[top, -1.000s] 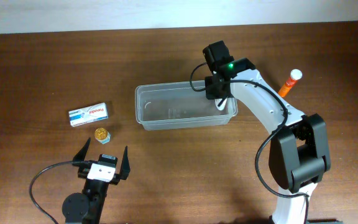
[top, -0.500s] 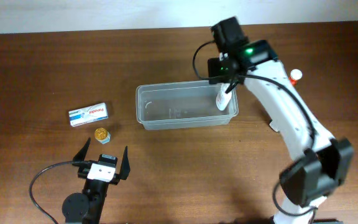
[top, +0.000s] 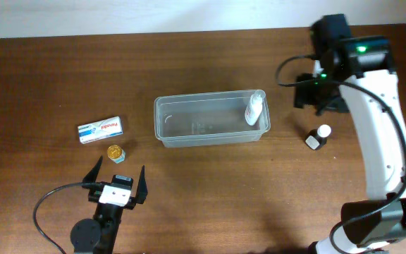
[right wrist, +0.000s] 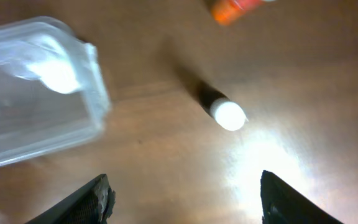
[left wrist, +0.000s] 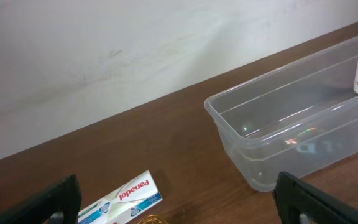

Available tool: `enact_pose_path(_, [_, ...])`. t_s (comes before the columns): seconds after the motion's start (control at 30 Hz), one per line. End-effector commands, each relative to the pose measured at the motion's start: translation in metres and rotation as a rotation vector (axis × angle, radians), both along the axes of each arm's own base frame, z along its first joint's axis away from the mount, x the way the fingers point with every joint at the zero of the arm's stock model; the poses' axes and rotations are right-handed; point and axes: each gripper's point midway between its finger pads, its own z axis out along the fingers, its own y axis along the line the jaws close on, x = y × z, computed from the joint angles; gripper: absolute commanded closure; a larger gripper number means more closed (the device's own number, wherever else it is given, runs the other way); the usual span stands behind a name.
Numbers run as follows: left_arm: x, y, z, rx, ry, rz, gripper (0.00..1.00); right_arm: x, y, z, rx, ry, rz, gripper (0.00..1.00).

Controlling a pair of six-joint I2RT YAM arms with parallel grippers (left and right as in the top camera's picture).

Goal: Pack container
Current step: 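Move the right gripper to the small dark bottle and grasp it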

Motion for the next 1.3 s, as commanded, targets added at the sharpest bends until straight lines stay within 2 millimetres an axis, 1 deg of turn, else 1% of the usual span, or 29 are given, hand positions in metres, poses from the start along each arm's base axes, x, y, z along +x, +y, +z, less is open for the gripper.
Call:
enact_pose_path(0.0, [0.0, 0.003, -0.001, -0.003, -0.002, 0.014, 0.01, -0.009, -0.015, -0.006, -0.006, 0.035, -0.003, 0.31])
enact_pose_path(0.13, [0.0, 0.003, -0.001, -0.003, -0.002, 0.014, 0.01, -0.014, -0.025, -0.028, -0.021, 0.099, 0.071, 0.31])
enact_pose_path(0.23, [0.0, 0.003, -0.001, -0.003, -0.002, 0.014, 0.01, -0.013, -0.028, -0.049, -0.029, 0.123, 0.136, 0.3])
enact_pose_path(0.47, [0.0, 0.003, -0.001, -0.003, -0.002, 0.014, 0.01, -0.006, -0.038, -0.095, -0.026, 0.127, 0.209, 0.3])
enact_pose_path(0.57, [0.0, 0.003, -0.002, -0.003, -0.001, 0.014, 0.01, -0.004, -0.04, -0.111, 0.005, 0.119, 0.258, 0.3])
enact_pose_path(0.67, [0.0, 0.003, -0.002, -0.003, -0.001, 0.014, 0.01, -0.003, -0.047, -0.124, 0.008, 0.112, 0.29, 0.31])
enact_pose_path(0.77, [0.0, 0.003, -0.001, -0.003, -0.002, 0.014, 0.01, -0.002, -0.053, -0.134, 0.016, 0.101, 0.298, 0.31])
enact_pose_path(0.83, [0.0, 0.003, -0.002, -0.003, -0.001, 0.014, 0.01, -0.001, -0.051, -0.139, 0.03, 0.092, 0.328, 0.31])
enact_pose_path(0.93, [0.0, 0.003, -0.002, -0.003, -0.001, 0.014, 0.01, 0.002, -0.05, -0.143, 0.028, 0.076, 0.34, 0.32])
enact_pose_path(1.03, [0.0, 0.003, -0.002, -0.003, -0.001, 0.014, 0.01, 0.005, -0.043, -0.147, 0.052, 0.057, 0.393, 0.4])
enact_pose_path(1.13, [0.0, 0.003, -0.002, -0.003, -0.001, 0.014, 0.01, 0.007, -0.042, -0.151, 0.056, 0.05, 0.4, 0.41])
enact_pose_path(1.27, [0.0, 0.003, -0.001, -0.003, -0.002, 0.014, 0.01, 0.003, -0.042, -0.154, 0.056, 0.063, 0.418, 0.42])
